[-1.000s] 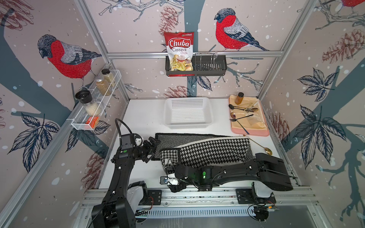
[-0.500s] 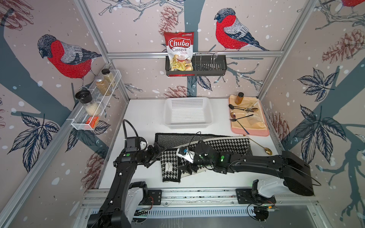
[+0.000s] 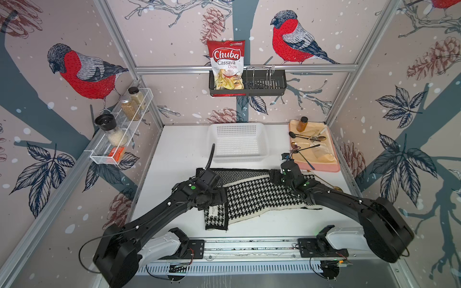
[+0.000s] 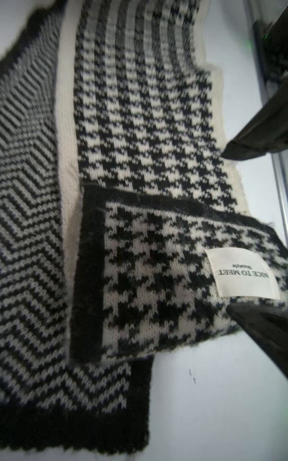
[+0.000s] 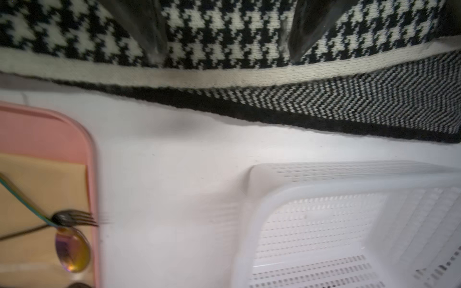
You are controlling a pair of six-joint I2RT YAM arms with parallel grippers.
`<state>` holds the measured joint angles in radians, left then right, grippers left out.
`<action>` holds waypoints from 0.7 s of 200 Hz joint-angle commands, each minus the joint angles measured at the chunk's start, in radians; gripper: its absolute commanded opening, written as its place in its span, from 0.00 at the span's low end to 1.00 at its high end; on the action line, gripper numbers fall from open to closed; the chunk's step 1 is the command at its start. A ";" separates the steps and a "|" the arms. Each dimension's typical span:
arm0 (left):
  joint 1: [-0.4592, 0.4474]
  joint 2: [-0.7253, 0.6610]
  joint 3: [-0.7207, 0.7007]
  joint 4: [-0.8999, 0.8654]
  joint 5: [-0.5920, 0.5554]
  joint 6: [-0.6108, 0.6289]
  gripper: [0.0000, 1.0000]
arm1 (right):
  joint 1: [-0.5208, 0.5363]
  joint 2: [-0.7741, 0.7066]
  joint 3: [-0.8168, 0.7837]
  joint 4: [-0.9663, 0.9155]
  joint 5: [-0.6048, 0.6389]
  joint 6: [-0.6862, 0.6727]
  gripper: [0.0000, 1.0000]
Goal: Roll up the scarf and place it into the basket
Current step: Flatten out the scarf at the center of the board.
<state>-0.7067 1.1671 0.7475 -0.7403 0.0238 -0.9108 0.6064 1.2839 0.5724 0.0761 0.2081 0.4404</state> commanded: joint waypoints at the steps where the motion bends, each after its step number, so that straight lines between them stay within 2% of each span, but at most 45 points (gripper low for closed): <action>1: -0.100 0.115 0.068 -0.008 -0.170 -0.116 0.56 | -0.052 -0.071 -0.045 -0.018 0.019 0.068 0.78; 5: -0.115 0.141 0.078 -0.014 -0.181 -0.130 0.44 | -0.063 -0.083 -0.052 -0.023 0.020 0.071 0.78; 11: -0.135 0.176 0.091 -0.016 -0.186 -0.135 0.41 | -0.076 -0.105 -0.066 -0.026 0.012 0.067 0.78; 52: -0.184 0.342 0.140 0.017 -0.156 -0.164 0.46 | -0.151 -0.233 -0.144 -0.013 -0.027 0.039 0.78; 85: -0.184 0.380 0.136 0.013 -0.200 -0.185 0.49 | -0.211 -0.303 -0.188 -0.009 -0.074 0.025 0.78; 115: -0.185 0.439 0.123 0.013 -0.193 -0.185 0.44 | -0.229 -0.341 -0.207 0.004 -0.090 0.028 0.78; 140: -0.188 0.422 0.084 0.020 -0.204 -0.201 0.43 | -0.232 -0.345 -0.207 0.003 -0.104 0.023 0.78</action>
<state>-0.8925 1.5963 0.8635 -0.7036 -0.1513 -1.0817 0.3775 0.9432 0.3672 0.0605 0.1261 0.4717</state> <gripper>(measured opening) 0.430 0.784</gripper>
